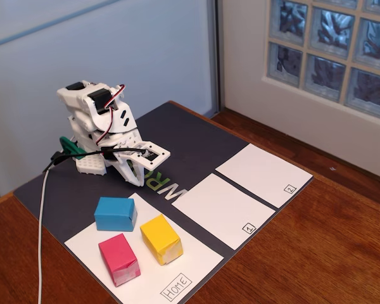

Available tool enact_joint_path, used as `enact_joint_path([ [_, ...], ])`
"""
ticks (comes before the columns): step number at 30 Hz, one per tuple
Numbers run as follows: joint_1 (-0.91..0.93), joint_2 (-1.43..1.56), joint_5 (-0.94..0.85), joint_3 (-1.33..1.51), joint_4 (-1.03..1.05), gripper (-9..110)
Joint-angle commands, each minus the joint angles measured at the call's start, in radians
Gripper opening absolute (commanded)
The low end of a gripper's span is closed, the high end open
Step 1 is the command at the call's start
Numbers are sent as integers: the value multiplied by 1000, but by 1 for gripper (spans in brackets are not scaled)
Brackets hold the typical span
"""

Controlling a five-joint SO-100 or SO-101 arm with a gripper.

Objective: Move box yellow to zone 1

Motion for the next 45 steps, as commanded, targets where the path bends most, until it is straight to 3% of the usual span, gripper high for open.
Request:
enact_joint_path([
  [1,-9,51,2,-3,67,0],
  [17,-3,51,0,-3,66,0],
  [21,132,51,-11,-5,26,0],
  [30,-12,18,156,-81,-106,0],
  [38,-12,-388,193,-351,-267,0],
  [45,69,-934,155,-867,-276,0],
])
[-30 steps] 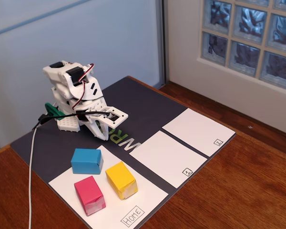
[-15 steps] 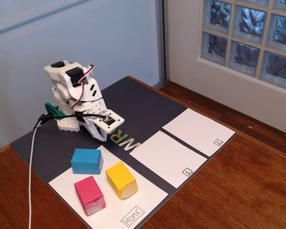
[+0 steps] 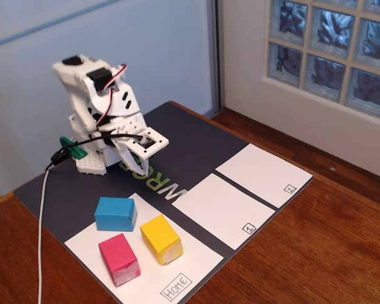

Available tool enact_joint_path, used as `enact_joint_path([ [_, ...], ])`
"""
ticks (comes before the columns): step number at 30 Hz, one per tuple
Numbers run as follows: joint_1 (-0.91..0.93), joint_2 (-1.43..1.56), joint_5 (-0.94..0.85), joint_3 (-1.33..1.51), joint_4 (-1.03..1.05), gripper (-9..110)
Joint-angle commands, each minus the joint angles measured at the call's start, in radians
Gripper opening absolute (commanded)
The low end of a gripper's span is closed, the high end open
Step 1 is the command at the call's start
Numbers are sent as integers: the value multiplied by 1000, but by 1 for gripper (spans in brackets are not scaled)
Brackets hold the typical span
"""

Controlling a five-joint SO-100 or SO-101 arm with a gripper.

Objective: Move box yellow to zone 1

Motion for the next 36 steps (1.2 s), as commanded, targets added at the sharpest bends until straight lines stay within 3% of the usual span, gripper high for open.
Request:
enact_joint_path([
  [1,34,-261,-28,-307,6,0],
  [20,149,-1037,-138,-1078,321,0],
  [36,109,-1278,-193,-1250,284,0],
])
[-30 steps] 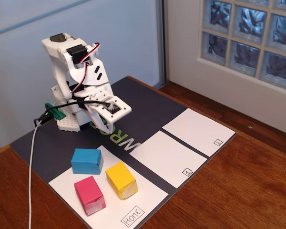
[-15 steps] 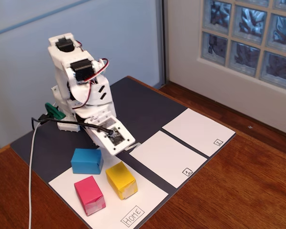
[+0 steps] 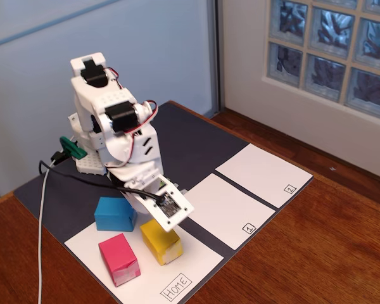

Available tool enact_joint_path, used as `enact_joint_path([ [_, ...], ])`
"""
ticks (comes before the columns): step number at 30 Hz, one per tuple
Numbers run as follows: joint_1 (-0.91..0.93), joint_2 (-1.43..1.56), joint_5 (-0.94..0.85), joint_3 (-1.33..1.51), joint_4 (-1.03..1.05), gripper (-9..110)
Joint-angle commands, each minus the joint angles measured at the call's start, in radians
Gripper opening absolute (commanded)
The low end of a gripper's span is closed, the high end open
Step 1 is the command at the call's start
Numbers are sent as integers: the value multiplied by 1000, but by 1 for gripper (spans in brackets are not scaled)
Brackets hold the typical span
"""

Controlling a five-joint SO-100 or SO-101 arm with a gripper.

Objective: Move box yellow to zone 1

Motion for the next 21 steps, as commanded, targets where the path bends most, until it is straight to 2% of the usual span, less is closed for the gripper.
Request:
enact_joint_path([
  [1,-23,-8,-9,-57,-41,0],
  [5,-37,-29,-5,-58,-71,8],
  [13,-63,-46,-6,-58,-69,42],
  [16,-69,-54,-3,-58,-69,48],
  [21,-81,-69,11,-55,-89,48],
])
